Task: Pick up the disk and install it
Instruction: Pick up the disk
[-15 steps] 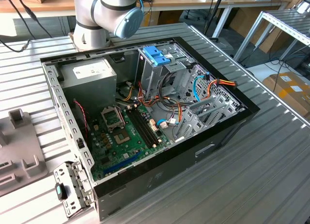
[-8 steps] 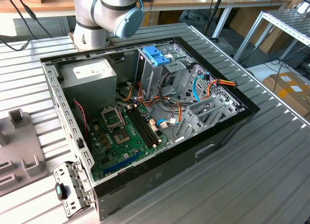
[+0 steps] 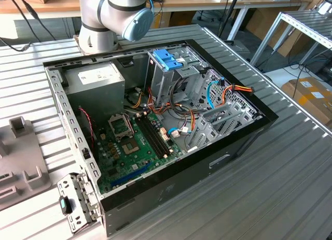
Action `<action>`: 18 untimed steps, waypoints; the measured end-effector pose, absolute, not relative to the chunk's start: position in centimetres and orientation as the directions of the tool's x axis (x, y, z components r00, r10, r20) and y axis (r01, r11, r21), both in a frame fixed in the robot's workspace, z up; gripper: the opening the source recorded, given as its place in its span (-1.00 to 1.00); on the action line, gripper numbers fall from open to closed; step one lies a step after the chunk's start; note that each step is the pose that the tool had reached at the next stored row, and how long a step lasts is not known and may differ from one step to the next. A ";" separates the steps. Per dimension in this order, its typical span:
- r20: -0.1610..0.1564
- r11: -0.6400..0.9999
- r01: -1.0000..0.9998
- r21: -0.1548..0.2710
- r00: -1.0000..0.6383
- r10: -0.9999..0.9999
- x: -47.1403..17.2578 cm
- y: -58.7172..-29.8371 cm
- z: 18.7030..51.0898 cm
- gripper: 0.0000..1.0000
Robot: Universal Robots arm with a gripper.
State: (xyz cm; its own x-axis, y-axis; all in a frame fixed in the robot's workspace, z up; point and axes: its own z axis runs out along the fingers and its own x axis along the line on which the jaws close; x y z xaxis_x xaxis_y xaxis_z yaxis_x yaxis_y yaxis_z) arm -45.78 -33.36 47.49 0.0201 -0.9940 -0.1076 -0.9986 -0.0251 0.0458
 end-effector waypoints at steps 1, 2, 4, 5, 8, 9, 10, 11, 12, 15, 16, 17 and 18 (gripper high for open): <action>-0.108 -0.025 -0.999 0.046 0.020 -0.994 -45.8 -33.4 47.6 -0.26; -0.109 -0.025 -0.999 0.046 0.020 -0.994 -45.8 -33.4 47.7 -0.26; -0.109 -0.025 -0.999 0.046 0.020 -0.994 -45.8 -33.4 47.9 -0.26; -0.110 -0.025 -0.999 0.046 0.020 -0.994 -45.8 -33.4 48.0 -0.26; -0.111 -0.025 -0.999 0.046 0.020 -0.994 -45.8 -33.4 48.3 -0.26; -0.112 -0.025 -0.999 0.046 0.020 -0.994 -45.8 -33.4 48.4 -0.26; -0.113 -0.025 -0.999 0.046 0.020 -0.993 -45.8 -33.4 48.6 -0.26; -0.113 -0.025 -0.999 0.046 0.020 -0.993 -45.8 -33.4 48.8 -0.26; -0.114 -0.025 -0.999 0.046 0.020 -0.993 -45.8 -33.4 48.9 -0.26; -0.115 -0.026 -0.999 0.046 0.020 -0.993 -45.8 -33.4 49.2 -0.26; -0.116 -0.025 -0.999 0.046 0.020 -0.993 -45.8 -33.4 49.2 -0.26; -0.116 -0.025 -0.999 0.046 0.020 -0.993 -45.8 -33.4 49.3 -0.26; -0.116 -0.026 -0.999 0.046 0.020 -0.993 -45.8 -33.4 49.4 -0.26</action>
